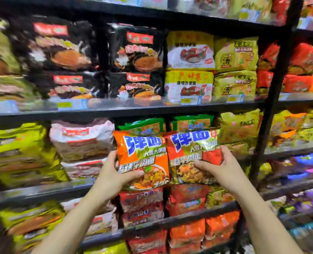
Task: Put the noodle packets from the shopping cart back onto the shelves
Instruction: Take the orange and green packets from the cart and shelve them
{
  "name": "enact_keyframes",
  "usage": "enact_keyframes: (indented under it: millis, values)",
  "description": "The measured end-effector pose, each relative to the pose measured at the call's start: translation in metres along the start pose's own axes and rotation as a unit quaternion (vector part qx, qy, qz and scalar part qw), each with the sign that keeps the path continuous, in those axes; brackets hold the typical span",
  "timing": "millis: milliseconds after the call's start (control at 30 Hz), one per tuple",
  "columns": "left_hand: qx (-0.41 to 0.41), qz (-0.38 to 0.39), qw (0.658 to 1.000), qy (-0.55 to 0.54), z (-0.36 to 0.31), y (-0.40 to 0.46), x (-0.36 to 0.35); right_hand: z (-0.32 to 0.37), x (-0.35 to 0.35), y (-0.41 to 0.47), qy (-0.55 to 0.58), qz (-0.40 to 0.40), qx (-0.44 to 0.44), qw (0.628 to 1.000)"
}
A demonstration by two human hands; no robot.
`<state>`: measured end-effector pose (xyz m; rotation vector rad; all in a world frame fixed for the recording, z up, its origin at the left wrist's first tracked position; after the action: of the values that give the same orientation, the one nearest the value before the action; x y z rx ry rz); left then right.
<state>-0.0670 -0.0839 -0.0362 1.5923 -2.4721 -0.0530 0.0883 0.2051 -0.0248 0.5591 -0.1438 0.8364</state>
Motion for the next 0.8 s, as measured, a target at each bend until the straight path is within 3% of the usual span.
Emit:
enact_keyframes:
  millis: [367,800]
  values:
    - [0.016,-0.167,0.986,0.019,0.008,-0.061,0.12,0.049,-0.132,0.025,0.065,0.145,0.06,0.985]
    - [0.046,-0.363,0.929,0.045,0.012,-0.16,0.2,0.102,-0.273,0.008,0.169,0.307,0.114,0.93]
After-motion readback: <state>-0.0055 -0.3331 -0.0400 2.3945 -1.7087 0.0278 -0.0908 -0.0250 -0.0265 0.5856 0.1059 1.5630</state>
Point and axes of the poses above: each hand's wrist, its own y-axis towards the middle knuckle, its own x-axis out of the back of the hand, z = x × y, the point moved 3 cm from there along y, towards the middle knuckle, and after that the axes turned 7 degrees about x, right-handed, at the moved point
